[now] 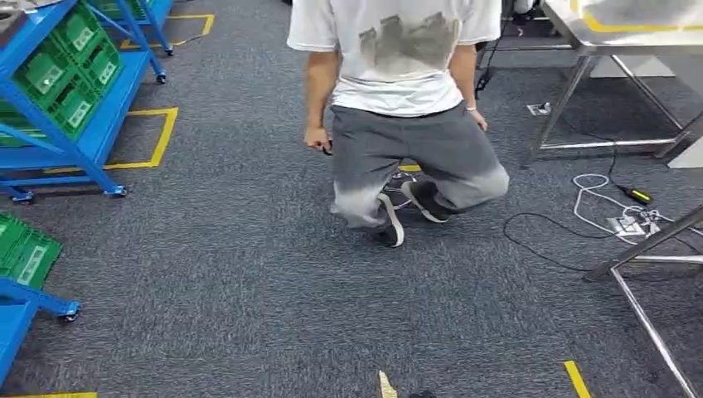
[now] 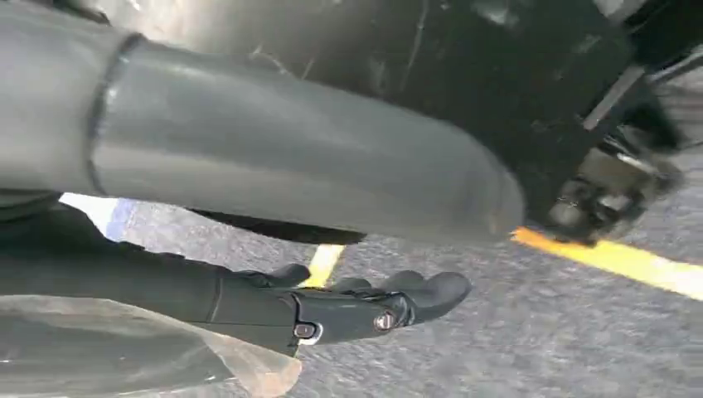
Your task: Take the parts from the cabinet and place them on the table.
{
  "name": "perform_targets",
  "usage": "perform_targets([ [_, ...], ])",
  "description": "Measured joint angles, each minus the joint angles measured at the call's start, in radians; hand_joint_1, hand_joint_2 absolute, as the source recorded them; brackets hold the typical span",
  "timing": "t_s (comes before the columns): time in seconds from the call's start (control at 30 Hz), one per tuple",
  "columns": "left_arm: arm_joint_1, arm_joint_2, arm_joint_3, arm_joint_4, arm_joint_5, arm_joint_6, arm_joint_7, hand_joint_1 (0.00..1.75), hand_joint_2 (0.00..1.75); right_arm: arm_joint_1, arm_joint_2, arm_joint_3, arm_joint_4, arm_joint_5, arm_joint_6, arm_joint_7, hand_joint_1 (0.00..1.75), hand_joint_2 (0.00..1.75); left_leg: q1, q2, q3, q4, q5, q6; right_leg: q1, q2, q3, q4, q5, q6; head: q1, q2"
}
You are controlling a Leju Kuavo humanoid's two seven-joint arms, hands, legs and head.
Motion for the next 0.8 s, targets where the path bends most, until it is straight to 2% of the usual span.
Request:
perform_targets([
  [0.03, -0.006, 0.0, 0.002, 0.0, 0.0, -0.001, -0.001, 0.0, 0.0, 0.001, 0.0, 0.0, 0.0, 0.003, 0.001, -0.001, 0.0, 0.0, 0.0, -0.014, -0.003, 0.0, 0.0, 0.008, -0.001, 0.031, -0.042, 0.08, -0.037, -0.001, 0.003, 0.0],
  [0.07, -0.008, 0.0, 0.004, 0.0, -0.001, -0.001, 0.0, 0.0, 0.0, 0.002, 0.0, 0.0, 0.0, 0.006, 0.003, -0.004, 0.0, 0.0, -0.002, -0.027, -0.003, 0.0, 0.0, 0.012, 0.0, 0.044, -0.088, 0.168, -0.074, -0.001, 0.002, 0.0],
  [0.1, -0.007, -0.001, 0.005, 0.0, -0.003, 0.0, 0.002, 0.0, 0.0, 0.004, 0.0, 0.0, 0.0, 0.007, 0.004, -0.006, 0.0, 0.0, -0.004, -0.041, -0.003, 0.001, -0.001, 0.014, 0.001, 0.049, -0.13, 0.24, -0.096, -0.002, 0.003, 0.0],
  [0.13, -0.006, -0.001, 0.006, 0.0, -0.007, 0.002, 0.005, 0.0, 0.0, 0.008, 0.0, 0.0, 0.0, 0.008, 0.006, -0.009, 0.0, 0.0, -0.005, -0.057, -0.002, 0.001, -0.002, 0.014, 0.002, 0.052, -0.158, 0.278, -0.096, -0.002, 0.004, 0.0],
  [0.17, -0.005, -0.002, 0.006, 0.0, -0.008, 0.002, 0.008, 0.0, 0.0, 0.01, 0.0, -0.001, 0.0, 0.009, 0.008, -0.011, 0.0, 0.0, -0.004, -0.074, 0.0, 0.001, -0.002, 0.013, 0.003, 0.053, -0.162, 0.262, -0.067, -0.005, 0.004, 0.0],
  [0.2, -0.004, -0.002, 0.008, 0.0, -0.006, 0.001, 0.012, 0.0, 0.0, 0.01, 0.0, -0.001, 0.0, 0.009, 0.016, -0.015, 0.0, 0.0, -0.004, -0.089, 0.002, 0.002, -0.002, 0.013, 0.003, 0.055, -0.144, 0.205, -0.019, -0.008, 0.004, 0.0],
  [0.23, -0.004, -0.002, 0.01, 0.0, 0.002, -0.004, 0.013, 0.0, 0.0, 0.008, 0.0, -0.001, 0.0, 0.008, 0.029, -0.016, 0.0, 0.0, -0.004, -0.104, 0.004, 0.002, -0.004, 0.011, 0.003, 0.067, -0.111, 0.117, 0.038, -0.012, 0.004, 0.0],
  [0.27, -0.005, -0.003, 0.012, 0.0, 0.003, -0.009, 0.013, 0.0, 0.0, 0.008, 0.0, -0.001, 0.0, 0.005, 0.038, -0.016, 0.0, 0.0, -0.003, -0.117, 0.005, 0.003, -0.005, 0.008, 0.002, 0.095, -0.078, 0.036, 0.083, -0.017, 0.003, 0.0],
  [0.3, -0.006, -0.005, 0.012, 0.0, 0.002, -0.011, 0.013, 0.0, 0.0, 0.008, 0.0, -0.001, 0.0, 0.005, 0.044, -0.015, 0.0, 0.0, -0.003, -0.126, 0.003, 0.005, -0.007, 0.005, -0.001, 0.146, -0.064, -0.001, 0.083, -0.022, 0.003, 0.0],
  [0.33, -0.01, -0.006, 0.012, 0.0, -0.002, -0.012, 0.013, 0.0, 0.0, 0.008, 0.0, -0.001, 0.0, 0.003, 0.048, -0.015, 0.0, 0.0, -0.004, -0.142, -0.005, 0.013, -0.009, -0.002, -0.006, 0.146, -0.041, -0.031, 0.073, -0.02, 0.002, 0.0],
  [0.37, -0.009, -0.008, 0.012, 0.0, -0.004, -0.013, 0.013, 0.0, 0.0, 0.008, 0.0, -0.002, 0.0, 0.003, 0.052, -0.014, 0.0, 0.0, 0.001, -0.149, -0.009, 0.009, -0.005, -0.009, 0.0, 0.14, -0.043, -0.025, 0.074, -0.023, 0.001, 0.0],
  [0.43, -0.003, -0.011, 0.012, 0.0, -0.01, -0.012, 0.016, 0.0, 0.0, 0.007, -0.002, -0.002, 0.0, 0.003, 0.057, -0.014, 0.0, 0.0, 0.004, -0.171, -0.011, 0.005, -0.002, -0.021, 0.001, 0.121, -0.039, -0.031, 0.076, -0.029, 0.002, 0.0],
  [0.47, -0.003, -0.01, 0.012, 0.0, -0.012, -0.01, 0.019, 0.0, 0.0, 0.006, -0.001, -0.003, 0.0, 0.003, 0.062, -0.013, 0.0, 0.0, 0.004, -0.154, -0.01, 0.012, -0.01, -0.023, -0.008, 0.104, -0.03, -0.043, 0.081, -0.037, 0.002, 0.0],
  [0.5, -0.002, -0.011, 0.012, 0.0, -0.013, -0.009, 0.019, 0.0, 0.0, 0.006, -0.002, -0.003, 0.0, 0.003, 0.065, -0.011, 0.0, 0.0, -0.002, -0.114, -0.016, 0.026, -0.02, -0.029, -0.006, 0.096, -0.025, -0.047, 0.081, -0.039, 0.0, 0.0],
  [0.53, -0.003, -0.011, 0.012, 0.0, -0.015, -0.008, 0.02, 0.0, 0.0, 0.006, -0.002, -0.003, 0.0, 0.003, 0.067, -0.011, 0.0, 0.0, -0.002, -0.096, -0.022, 0.041, -0.03, -0.03, -0.006, 0.092, -0.024, -0.048, 0.08, -0.042, -0.005, 0.0],
  [0.57, -0.006, -0.011, 0.01, 0.0, -0.035, -0.002, 0.028, 0.0, 0.0, 0.007, -0.002, -0.005, 0.001, 0.003, 0.081, -0.002, 0.0, 0.0, 0.0, -0.063, -0.057, 0.113, -0.069, -0.036, -0.005, 0.072, -0.02, -0.049, 0.077, -0.047, -0.006, 0.0],
  [0.63, -0.009, -0.012, -0.001, 0.0, -0.066, 0.001, 0.035, 0.0, 0.0, 0.01, -0.003, -0.008, 0.001, 0.02, 0.1, 0.019, 0.0, 0.0, 0.006, -0.045, -0.128, 0.255, -0.127, -0.045, -0.005, 0.038, -0.015, -0.049, 0.07, -0.049, -0.007, 0.0],
  [0.67, -0.007, -0.013, -0.008, 0.0, -0.081, 0.002, 0.039, 0.0, 0.0, 0.011, -0.003, -0.006, 0.001, 0.045, 0.11, 0.033, 0.0, 0.0, 0.01, -0.041, -0.15, 0.299, -0.134, -0.05, -0.005, 0.022, -0.012, -0.049, 0.067, -0.049, -0.007, 0.0],
  [0.7, -0.004, -0.013, -0.017, 0.0, -0.093, 0.006, 0.043, 0.0, 0.0, 0.011, -0.003, 0.005, 0.001, 0.074, 0.126, 0.047, 0.0, 0.0, 0.015, -0.038, -0.149, 0.295, -0.114, -0.055, -0.006, 0.008, -0.008, -0.049, 0.063, -0.048, -0.007, 0.0],
  [0.73, -0.003, -0.013, -0.021, 0.0, -0.098, 0.008, 0.043, 0.0, 0.0, 0.012, -0.003, 0.011, 0.001, 0.087, 0.132, 0.052, 0.0, 0.0, 0.02, -0.034, -0.131, 0.255, -0.081, -0.058, -0.007, -0.003, -0.003, -0.049, 0.06, -0.046, -0.007, 0.0],
  [0.77, -0.002, -0.013, -0.024, 0.0, -0.105, 0.009, 0.046, 0.0, 0.0, 0.012, -0.002, 0.015, 0.001, 0.092, 0.135, 0.057, 0.0, 0.0, 0.022, -0.027, -0.099, 0.186, -0.039, -0.06, -0.009, -0.014, 0.003, -0.048, 0.055, -0.042, -0.007, 0.0],
  [0.8, -0.002, -0.013, -0.028, 0.0, -0.107, 0.01, 0.046, 0.0, 0.0, 0.012, -0.002, 0.018, 0.001, 0.097, 0.142, 0.061, 0.0, 0.0, 0.023, 0.003, -0.049, 0.084, 0.013, -0.061, -0.011, -0.027, 0.012, -0.048, 0.049, -0.036, -0.007, 0.0],
])
